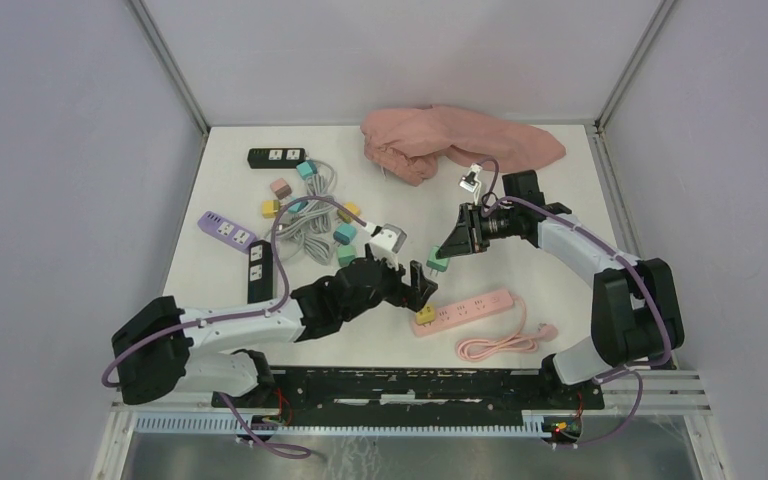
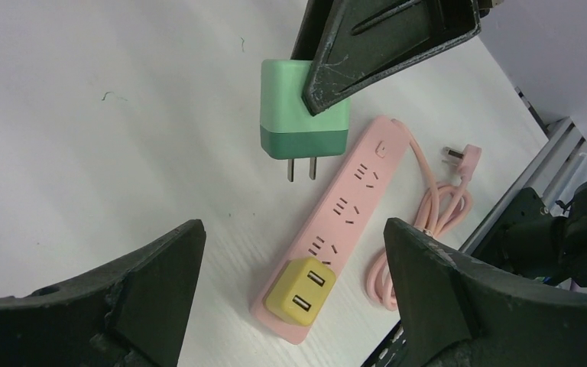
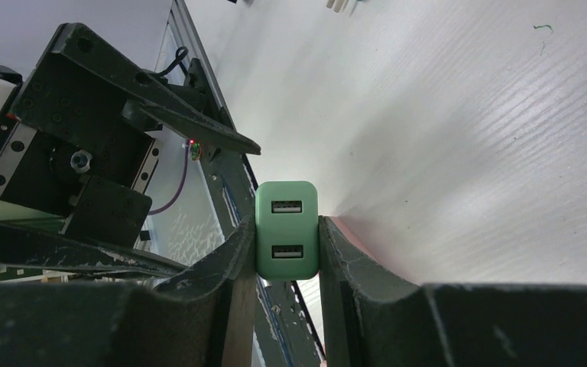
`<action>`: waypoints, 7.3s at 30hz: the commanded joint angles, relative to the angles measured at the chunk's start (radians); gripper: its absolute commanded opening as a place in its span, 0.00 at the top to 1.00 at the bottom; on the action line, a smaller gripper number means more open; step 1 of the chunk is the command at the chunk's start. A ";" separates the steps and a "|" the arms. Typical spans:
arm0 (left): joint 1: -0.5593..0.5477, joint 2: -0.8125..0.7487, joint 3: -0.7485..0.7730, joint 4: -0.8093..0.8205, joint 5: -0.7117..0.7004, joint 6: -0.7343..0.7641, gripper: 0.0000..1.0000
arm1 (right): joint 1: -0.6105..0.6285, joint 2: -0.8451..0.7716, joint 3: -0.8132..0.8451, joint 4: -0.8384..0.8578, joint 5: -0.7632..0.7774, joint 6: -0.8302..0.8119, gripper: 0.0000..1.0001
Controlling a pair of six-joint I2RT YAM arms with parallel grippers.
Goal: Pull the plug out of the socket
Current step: Place the plug at the center of the board, then remove the plug from the socket.
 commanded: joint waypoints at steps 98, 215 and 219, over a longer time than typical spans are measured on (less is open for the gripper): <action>0.623 0.145 0.060 -0.082 -0.034 -0.039 0.96 | -0.033 0.017 0.143 -0.313 -0.081 -0.364 0.43; 0.456 -0.223 -0.529 0.825 0.741 -0.066 0.00 | 0.245 -0.114 0.161 -0.524 0.101 -0.942 0.44; 0.456 -0.247 -0.540 0.801 0.721 -0.058 0.00 | 0.314 -0.126 0.153 -0.515 0.174 -1.011 0.44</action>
